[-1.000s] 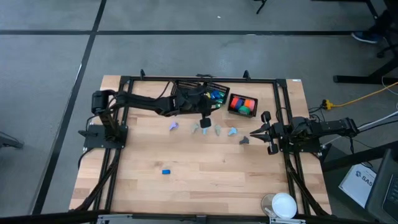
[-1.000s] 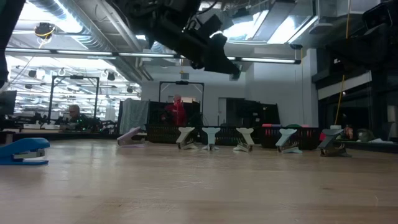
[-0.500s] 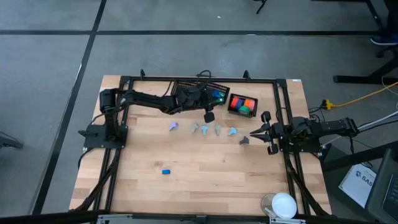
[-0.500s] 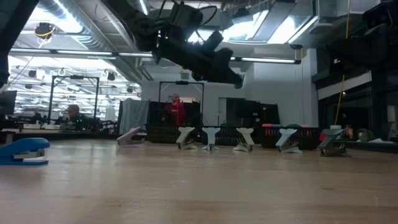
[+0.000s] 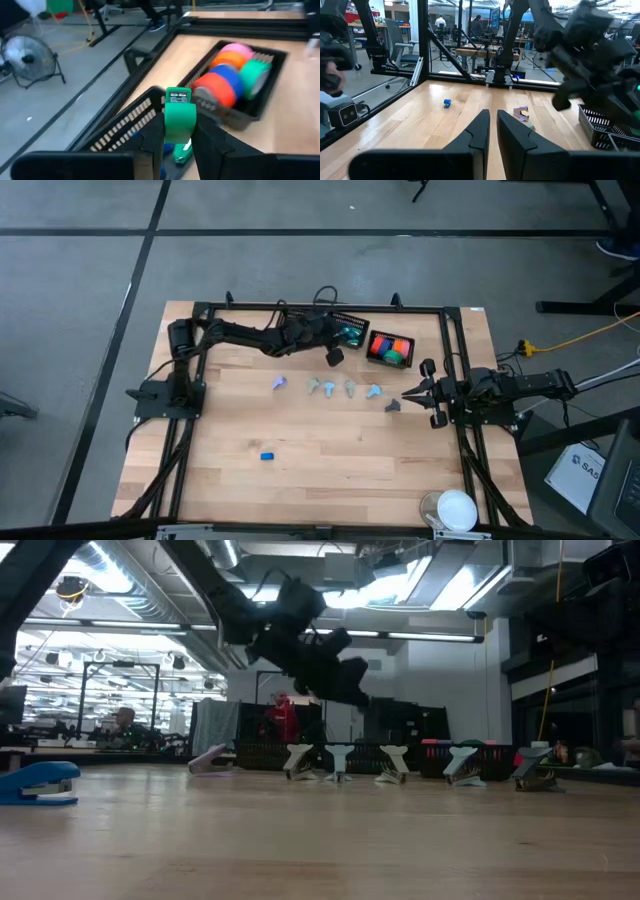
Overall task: Pick and place Stapler, Stapler remover, tape
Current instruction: Put the green stapler into the middle black bin, then put the blue stapler into the middle black bin
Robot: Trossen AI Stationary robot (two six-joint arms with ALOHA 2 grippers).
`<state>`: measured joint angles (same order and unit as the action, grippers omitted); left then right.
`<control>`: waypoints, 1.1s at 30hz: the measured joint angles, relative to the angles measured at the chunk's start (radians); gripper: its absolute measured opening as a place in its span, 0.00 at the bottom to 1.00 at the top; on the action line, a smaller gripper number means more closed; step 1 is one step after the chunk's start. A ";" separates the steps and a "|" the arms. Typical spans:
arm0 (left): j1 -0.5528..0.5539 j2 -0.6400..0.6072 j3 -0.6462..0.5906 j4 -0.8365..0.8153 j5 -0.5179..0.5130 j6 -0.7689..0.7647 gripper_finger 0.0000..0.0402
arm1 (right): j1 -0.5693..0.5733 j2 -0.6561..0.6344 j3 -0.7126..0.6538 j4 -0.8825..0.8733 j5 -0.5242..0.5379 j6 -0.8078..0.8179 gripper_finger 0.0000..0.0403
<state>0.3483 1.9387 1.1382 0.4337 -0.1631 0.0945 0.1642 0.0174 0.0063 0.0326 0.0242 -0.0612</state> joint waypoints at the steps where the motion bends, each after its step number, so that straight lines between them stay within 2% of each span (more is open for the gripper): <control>1: 0.009 0.009 0.000 0.003 0.000 -0.007 0.20 | 0.000 0.000 0.000 0.000 0.000 0.000 0.10; 11: 0.090 0.057 0.001 0.004 0.021 -0.128 0.21 | 0.000 0.000 0.000 0.000 0.000 0.000 0.10; 16: 0.092 0.058 0.001 -0.003 0.027 -0.111 0.23 | 0.000 0.000 0.000 0.000 0.000 0.000 0.10; 25: 0.075 0.050 0.001 -0.011 0.027 -0.100 0.33 | 0.000 0.000 0.000 0.000 0.000 0.000 0.10; 33: 0.045 -0.034 0.001 -0.087 0.028 -0.074 0.37 | 0.000 0.000 0.000 0.000 0.000 0.000 0.10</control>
<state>0.3931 1.9049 1.1397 0.3469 -0.1349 0.0204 0.1638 0.0176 0.0060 0.0326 0.0242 -0.0612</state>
